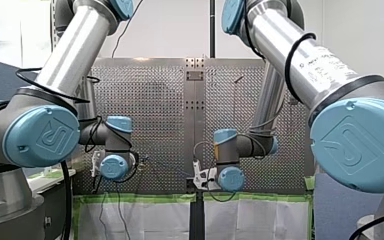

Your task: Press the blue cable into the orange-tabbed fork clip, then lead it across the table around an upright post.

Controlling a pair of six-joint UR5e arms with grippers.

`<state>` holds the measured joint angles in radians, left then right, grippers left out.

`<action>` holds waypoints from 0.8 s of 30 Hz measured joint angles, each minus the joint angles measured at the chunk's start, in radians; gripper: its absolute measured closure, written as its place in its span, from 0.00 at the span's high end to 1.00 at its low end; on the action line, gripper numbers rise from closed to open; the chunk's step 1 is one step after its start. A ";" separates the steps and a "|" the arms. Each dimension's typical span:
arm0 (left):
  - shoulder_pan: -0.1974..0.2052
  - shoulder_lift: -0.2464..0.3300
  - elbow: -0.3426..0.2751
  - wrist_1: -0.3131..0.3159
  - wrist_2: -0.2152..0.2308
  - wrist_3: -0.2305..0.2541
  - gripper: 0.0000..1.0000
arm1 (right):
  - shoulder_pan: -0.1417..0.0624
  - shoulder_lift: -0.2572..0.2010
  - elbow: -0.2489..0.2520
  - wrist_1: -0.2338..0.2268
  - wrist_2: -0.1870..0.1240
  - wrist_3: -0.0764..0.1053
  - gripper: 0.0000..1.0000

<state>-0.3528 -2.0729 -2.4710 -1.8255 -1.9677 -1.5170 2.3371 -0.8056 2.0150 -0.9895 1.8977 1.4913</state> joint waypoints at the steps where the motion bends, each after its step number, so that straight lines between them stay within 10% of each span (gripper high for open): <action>1: 0.002 0.004 0.003 -0.002 0.000 -0.002 0.00 | 0.000 0.001 0.000 0.000 0.000 0.000 0.00; 15: 0.014 0.109 0.074 -0.059 0.034 -0.111 0.00 | -0.006 -0.099 -0.101 0.083 -0.064 0.087 0.00; 24: 0.020 0.050 0.126 -0.054 0.033 -0.189 0.00 | -0.024 -0.099 -0.170 0.098 -0.146 0.168 0.00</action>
<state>-0.3331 -2.0231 -2.3454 -1.8799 -1.9343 -1.7057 2.3130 -0.9042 1.8453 -0.8917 1.7522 1.6598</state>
